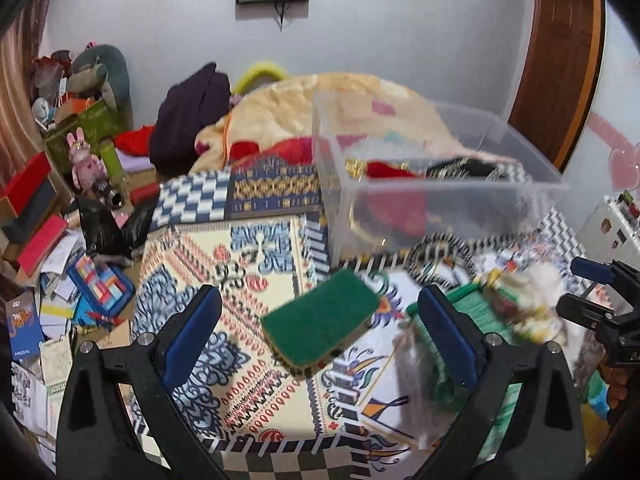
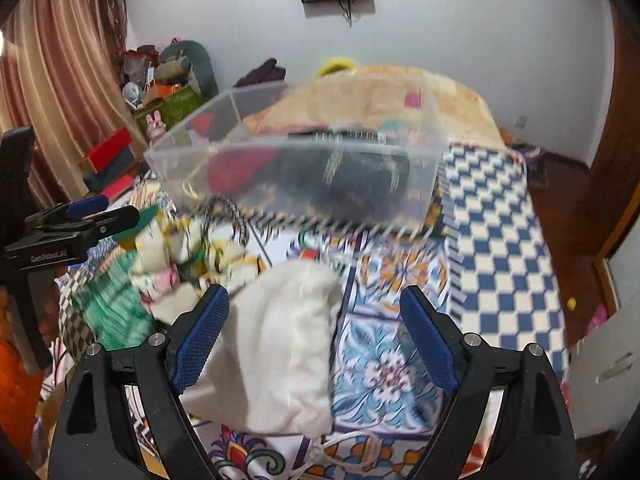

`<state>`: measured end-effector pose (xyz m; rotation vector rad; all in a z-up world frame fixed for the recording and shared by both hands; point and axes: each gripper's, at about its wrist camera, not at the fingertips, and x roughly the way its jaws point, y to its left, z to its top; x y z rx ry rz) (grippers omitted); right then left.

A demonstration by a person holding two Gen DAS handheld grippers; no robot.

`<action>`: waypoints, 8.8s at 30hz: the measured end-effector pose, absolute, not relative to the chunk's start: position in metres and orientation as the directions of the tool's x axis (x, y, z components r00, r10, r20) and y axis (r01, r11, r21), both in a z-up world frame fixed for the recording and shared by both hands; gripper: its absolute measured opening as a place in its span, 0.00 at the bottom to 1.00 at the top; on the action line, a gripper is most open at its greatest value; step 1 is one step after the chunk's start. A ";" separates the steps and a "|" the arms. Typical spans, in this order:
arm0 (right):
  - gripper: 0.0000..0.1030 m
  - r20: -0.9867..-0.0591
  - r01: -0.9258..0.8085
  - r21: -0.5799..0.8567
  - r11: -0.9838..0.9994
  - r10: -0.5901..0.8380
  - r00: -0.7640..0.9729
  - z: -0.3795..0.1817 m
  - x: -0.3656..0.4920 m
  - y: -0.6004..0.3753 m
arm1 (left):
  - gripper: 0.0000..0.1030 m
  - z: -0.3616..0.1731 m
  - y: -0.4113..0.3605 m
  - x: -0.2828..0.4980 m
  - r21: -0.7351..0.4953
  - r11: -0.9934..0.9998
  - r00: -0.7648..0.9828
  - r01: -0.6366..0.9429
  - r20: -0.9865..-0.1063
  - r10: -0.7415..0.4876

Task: Organize soft objects
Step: 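Grasp the green scouring sponge with the left gripper while the right grasps the white cloth bag, then carry the sponge and cloth bag into the clear box and open both grippers, then grasp the green knitted cloth with the left gripper while the right grasps the yellow floral scrunchie, then carry the knitted cloth and scrunchie over the clear box and release both, then grasp the clear bag of silver scrubbers with the right gripper while the left grasps the black-and-white hair tie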

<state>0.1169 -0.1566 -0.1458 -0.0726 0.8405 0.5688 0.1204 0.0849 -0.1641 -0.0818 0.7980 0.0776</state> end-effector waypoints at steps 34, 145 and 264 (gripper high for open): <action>0.12 -0.594 -0.455 0.067 0.888 0.402 0.697 -0.096 0.106 -0.186 | 0.60 -0.119 0.058 0.098 -0.042 0.999 0.796 -0.018 -0.605 -0.011; 0.17 -0.719 -0.562 0.085 0.823 0.441 0.538 -0.160 0.104 -0.142 | 0.38 -0.161 0.026 0.081 -0.194 0.973 0.665 0.126 -0.711 -0.228; 0.65 -0.716 -0.710 0.148 0.688 0.570 0.403 -0.149 0.093 -0.077 | 0.76 -0.124 0.048 0.080 -0.063 0.998 0.752 0.002 -0.657 -0.043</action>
